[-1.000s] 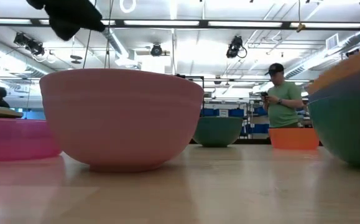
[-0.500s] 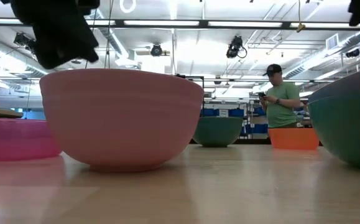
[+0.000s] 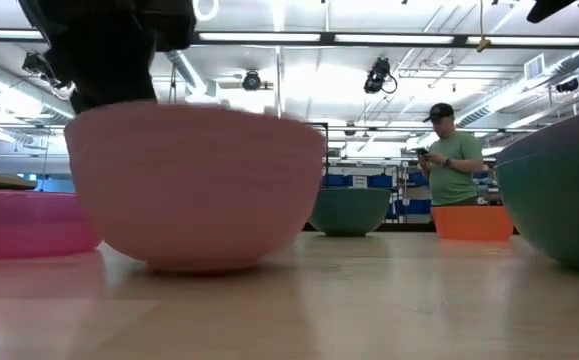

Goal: Nest bowls inside each other
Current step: Stack the pink bowl on top of the orange bowl

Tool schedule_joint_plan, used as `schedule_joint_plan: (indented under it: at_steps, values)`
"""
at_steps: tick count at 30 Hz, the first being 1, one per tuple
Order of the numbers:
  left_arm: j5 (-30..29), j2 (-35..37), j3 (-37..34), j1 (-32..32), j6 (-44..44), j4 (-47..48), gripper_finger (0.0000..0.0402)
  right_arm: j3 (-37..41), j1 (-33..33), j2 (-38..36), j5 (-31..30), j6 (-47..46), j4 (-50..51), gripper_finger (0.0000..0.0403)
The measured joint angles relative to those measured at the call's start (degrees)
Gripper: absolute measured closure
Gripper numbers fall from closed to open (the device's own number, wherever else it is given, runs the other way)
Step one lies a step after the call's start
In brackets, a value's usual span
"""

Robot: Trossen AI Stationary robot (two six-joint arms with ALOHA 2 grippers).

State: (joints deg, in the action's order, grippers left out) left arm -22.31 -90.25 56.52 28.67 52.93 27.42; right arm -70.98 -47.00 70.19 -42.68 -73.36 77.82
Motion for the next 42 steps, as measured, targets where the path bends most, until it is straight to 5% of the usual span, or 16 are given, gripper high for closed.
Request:
schedule_joint_plan:
  at_steps: [10,21,34,42]
  values:
    - [0.8,-3.6,3.4,-0.5,-0.1,3.2,0.0296,0.0,0.0,0.0,0.0,0.1,-0.5,0.0236]
    - [-0.6,-3.6,13.1,-1.3,-2.7,16.8,0.0296,0.0,0.0,0.3,0.0,0.1,-1.3,0.0237]
    - [11.3,-7.5,13.5,-6.8,-1.8,21.6,0.0272,0.0,0.0,7.5,0.6,1.5,-1.3,0.0237]
    - [11.9,-7.7,13.5,-7.8,-2.8,21.6,0.026,0.0,0.1,9.3,0.7,1.5,-1.4,0.0236]
